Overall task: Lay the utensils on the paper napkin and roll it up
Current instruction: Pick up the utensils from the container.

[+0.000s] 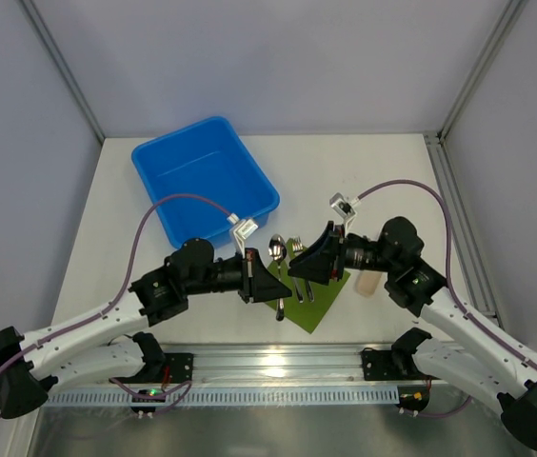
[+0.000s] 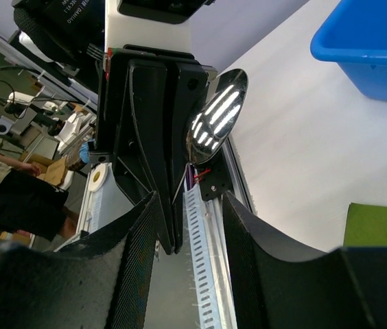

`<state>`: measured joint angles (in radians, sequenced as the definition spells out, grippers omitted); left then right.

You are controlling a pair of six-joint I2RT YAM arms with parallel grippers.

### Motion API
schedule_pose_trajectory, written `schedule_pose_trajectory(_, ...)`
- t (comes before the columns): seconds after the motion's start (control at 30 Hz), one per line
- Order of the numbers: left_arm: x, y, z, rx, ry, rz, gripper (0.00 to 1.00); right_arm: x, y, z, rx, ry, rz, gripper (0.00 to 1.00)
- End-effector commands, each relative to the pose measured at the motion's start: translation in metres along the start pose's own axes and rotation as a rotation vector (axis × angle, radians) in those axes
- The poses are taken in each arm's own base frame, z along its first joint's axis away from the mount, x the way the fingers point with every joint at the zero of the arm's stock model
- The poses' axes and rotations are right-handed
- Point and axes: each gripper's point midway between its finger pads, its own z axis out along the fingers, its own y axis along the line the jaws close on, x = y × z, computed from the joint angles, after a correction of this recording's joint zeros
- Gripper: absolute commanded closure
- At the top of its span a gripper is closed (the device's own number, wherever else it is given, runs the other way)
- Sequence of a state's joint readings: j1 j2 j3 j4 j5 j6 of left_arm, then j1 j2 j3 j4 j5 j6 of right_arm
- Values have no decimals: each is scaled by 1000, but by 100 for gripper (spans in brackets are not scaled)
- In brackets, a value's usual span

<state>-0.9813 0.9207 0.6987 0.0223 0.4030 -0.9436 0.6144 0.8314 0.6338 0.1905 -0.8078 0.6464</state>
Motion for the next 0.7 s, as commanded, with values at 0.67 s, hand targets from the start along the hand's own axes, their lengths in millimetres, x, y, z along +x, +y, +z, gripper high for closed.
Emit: schedule_pose_trajectory(0.67, -6, -29, 2, 93, -22, 25, 100, -15, 29, 21, -103, -20, -15, 73)
